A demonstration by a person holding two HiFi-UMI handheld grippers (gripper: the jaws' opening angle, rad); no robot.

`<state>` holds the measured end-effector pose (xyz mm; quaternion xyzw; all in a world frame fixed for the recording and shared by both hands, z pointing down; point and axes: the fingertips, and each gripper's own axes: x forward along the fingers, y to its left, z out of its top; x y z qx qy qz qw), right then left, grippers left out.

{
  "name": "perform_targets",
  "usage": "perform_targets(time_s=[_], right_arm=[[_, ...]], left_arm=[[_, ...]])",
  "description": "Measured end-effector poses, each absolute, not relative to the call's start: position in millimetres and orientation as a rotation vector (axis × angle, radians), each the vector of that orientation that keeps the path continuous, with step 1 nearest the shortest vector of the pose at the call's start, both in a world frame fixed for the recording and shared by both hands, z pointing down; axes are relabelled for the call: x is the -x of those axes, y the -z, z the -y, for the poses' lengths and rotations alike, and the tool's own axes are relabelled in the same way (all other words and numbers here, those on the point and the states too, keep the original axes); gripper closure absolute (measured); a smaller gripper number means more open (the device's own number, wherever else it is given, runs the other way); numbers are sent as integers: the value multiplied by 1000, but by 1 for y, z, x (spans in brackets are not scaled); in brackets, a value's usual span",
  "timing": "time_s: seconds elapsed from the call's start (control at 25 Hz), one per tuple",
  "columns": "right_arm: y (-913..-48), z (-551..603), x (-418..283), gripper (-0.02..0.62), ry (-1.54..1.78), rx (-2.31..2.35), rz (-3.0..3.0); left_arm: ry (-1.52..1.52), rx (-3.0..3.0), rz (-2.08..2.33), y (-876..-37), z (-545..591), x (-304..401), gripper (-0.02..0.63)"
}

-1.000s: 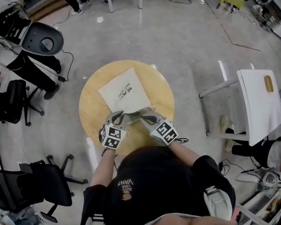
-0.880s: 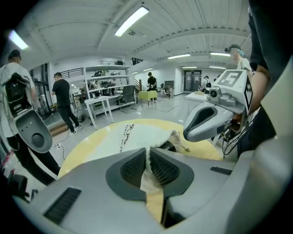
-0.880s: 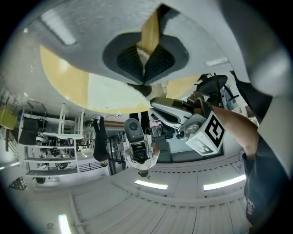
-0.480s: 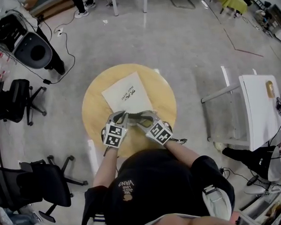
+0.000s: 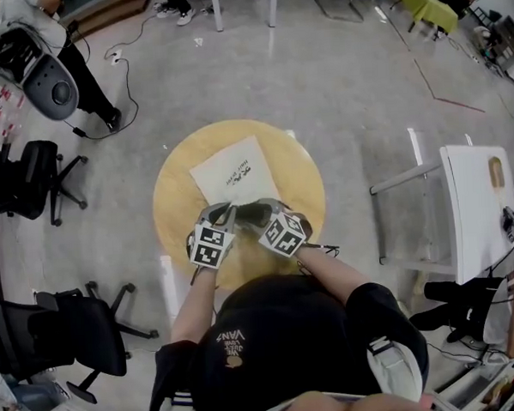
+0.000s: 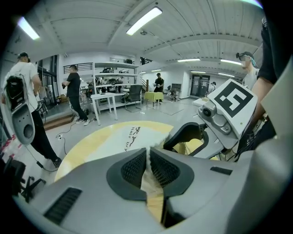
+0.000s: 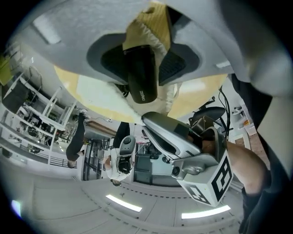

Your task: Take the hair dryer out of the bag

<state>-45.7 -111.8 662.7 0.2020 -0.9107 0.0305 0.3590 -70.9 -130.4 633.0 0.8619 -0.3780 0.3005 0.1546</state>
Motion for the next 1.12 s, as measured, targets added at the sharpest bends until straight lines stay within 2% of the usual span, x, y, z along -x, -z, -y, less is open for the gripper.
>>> perform_targets(time_s=[0.08, 0.16, 0.52, 0.6, 0.72, 1.12], right_arm=[[-667, 117, 46, 341, -44, -488, 2316], [-672, 124, 44, 313, -18, -444, 2275], [-693, 126, 46, 305, 10, -272, 2137], [-699, 126, 46, 268, 10, -242, 2103], [-706, 127, 47, 245, 3, -196, 2062], [-724, 135, 47, 244, 10, -135, 1948]], left_arm=[[-858, -2464, 1082, -634, 133, 69, 571], [-858, -2458, 1080, -633, 139, 66, 571], [-861, -2445, 1082, -635, 144, 66, 571], [-869, -2443, 1081, -637, 144, 66, 571], [-872, -2444, 1080, -639, 145, 63, 571], [-909, -2410, 1104, -658, 143, 65, 571]])
